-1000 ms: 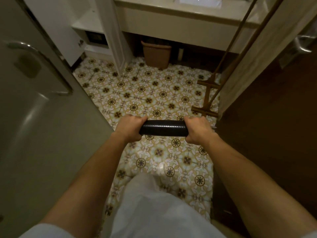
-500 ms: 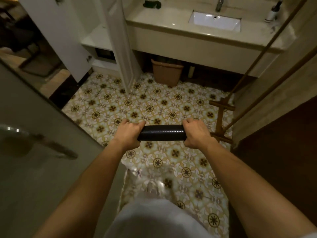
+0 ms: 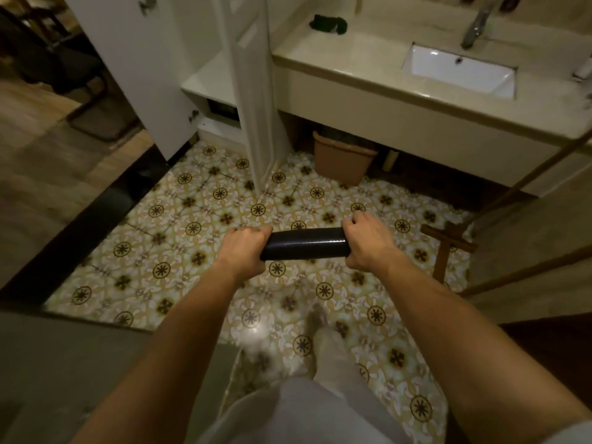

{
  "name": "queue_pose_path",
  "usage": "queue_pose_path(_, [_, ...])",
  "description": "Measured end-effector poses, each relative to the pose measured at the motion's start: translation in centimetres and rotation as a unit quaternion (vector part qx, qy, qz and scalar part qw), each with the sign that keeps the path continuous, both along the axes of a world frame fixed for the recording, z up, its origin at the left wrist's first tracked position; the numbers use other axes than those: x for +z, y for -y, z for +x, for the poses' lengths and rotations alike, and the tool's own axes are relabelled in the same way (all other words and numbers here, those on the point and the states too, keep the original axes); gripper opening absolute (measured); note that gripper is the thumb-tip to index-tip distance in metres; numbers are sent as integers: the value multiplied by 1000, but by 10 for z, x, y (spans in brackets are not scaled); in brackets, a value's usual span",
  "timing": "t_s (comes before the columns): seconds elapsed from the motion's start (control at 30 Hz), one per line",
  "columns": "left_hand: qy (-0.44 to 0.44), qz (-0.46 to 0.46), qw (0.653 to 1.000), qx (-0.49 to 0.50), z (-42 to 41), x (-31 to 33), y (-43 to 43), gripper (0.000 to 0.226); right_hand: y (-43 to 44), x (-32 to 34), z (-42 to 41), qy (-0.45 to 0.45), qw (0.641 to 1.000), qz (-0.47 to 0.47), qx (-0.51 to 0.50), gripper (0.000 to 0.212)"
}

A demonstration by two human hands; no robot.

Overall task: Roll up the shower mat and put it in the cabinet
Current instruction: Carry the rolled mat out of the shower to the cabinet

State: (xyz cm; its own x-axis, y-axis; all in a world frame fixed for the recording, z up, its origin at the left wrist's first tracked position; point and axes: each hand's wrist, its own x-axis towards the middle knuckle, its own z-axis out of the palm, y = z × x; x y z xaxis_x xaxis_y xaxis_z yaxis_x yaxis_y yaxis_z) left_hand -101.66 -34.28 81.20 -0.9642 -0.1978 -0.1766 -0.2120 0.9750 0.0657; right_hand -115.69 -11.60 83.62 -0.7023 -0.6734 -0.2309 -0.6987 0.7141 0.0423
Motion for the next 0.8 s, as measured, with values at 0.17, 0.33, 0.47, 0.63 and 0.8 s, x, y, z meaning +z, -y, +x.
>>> queue_pose_path(0.17, [11, -12, 999, 43, -69, -1, 41, 50, 50, -7, -82, 3, 999, -3, 44, 66])
queue_pose_path(0.33, [21, 6, 994, 108, -123, 3, 80, 46, 108, -2, -158, 16, 995, 8, 97, 65])
queue_pose_path(0.47, [9, 14, 990, 139, -145, 5, 113, 43, 158, 2, -201, 8, 989, 15, 148, 68])
queue_pose_path(0.63, [22, 0, 986, 165, -166, 1, 165, 45, 223, 0, -233, 31, 982, 28, 182, 64])
queue_pose_path(0.8, [18, 1, 980, 199, -176, -6, 233, 43, 301, -5, -254, 34, 977, 28, 209, 61])
